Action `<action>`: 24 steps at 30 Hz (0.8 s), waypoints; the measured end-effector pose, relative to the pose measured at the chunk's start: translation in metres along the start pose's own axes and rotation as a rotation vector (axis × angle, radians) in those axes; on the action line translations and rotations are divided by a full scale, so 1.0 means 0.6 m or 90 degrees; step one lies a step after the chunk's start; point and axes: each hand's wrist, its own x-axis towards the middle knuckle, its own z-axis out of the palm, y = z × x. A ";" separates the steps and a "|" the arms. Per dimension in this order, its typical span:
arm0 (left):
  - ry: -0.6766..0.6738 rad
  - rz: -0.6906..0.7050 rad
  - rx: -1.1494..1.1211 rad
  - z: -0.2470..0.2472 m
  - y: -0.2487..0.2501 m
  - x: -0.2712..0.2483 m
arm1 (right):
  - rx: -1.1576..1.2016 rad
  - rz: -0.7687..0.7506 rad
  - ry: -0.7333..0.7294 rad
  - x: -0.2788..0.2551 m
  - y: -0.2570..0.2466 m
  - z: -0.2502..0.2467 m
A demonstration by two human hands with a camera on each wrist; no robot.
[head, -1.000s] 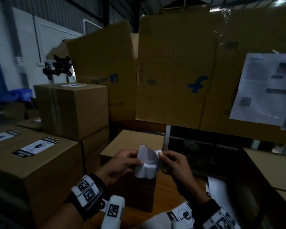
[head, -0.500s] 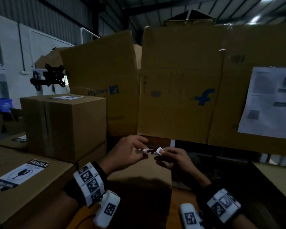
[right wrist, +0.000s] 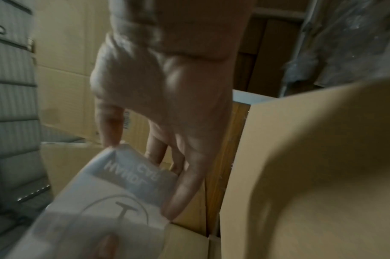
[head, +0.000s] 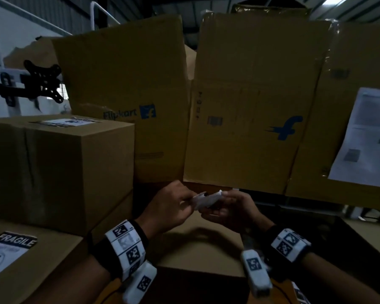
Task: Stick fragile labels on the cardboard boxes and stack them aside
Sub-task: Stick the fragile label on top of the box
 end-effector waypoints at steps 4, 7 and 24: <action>-0.077 0.042 0.110 0.009 -0.019 0.000 | 0.036 0.007 0.086 0.028 -0.001 -0.012; -0.100 0.121 0.238 0.014 -0.019 0.006 | -0.136 0.065 0.129 0.042 0.000 -0.013; -0.319 0.033 0.351 0.079 -0.033 0.005 | -0.536 -0.065 0.135 0.100 -0.026 -0.071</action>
